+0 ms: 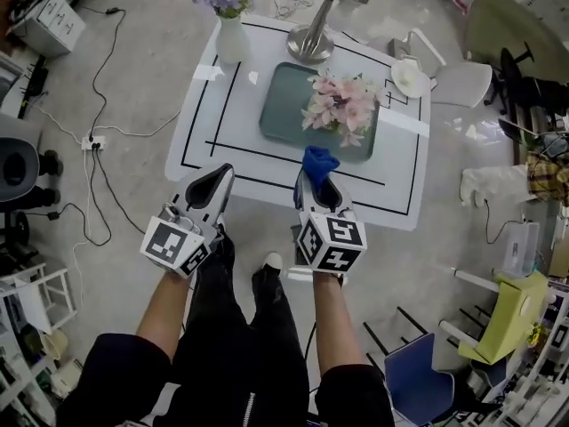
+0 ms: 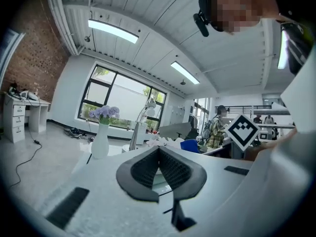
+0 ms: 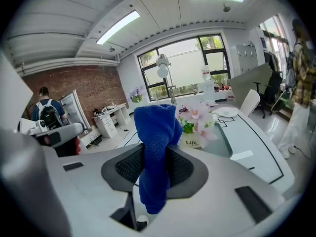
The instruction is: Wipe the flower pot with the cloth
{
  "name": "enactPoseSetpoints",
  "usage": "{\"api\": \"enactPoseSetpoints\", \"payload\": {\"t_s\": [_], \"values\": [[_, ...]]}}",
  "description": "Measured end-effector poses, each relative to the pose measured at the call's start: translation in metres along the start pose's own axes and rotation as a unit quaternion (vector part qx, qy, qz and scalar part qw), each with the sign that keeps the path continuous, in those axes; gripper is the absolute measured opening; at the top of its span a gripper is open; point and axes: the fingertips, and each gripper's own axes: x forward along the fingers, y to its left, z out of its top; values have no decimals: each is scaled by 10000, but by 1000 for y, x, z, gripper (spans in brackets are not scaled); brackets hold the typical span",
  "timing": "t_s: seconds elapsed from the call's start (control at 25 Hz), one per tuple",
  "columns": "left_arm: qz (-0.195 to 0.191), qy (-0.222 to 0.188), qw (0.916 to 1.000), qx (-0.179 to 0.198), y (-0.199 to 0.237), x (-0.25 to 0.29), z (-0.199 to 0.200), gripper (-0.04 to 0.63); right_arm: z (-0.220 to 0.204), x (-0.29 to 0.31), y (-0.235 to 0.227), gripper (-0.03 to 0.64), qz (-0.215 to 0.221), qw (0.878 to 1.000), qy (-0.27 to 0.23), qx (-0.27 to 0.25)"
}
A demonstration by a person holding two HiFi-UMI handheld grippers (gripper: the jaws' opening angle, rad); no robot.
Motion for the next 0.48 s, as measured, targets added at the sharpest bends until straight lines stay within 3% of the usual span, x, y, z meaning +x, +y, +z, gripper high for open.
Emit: {"api": "enactPoseSetpoints", "payload": {"t_s": [0.28,0.48], "values": [[43,18,9996,291,-109,-2,21,6,-6,-98,-22,115,492,9981,-167,-339],[-63,162,9987,488,-158,-16,11,6,-29,-155,-36,114,360,9988,-290,-177]]}}
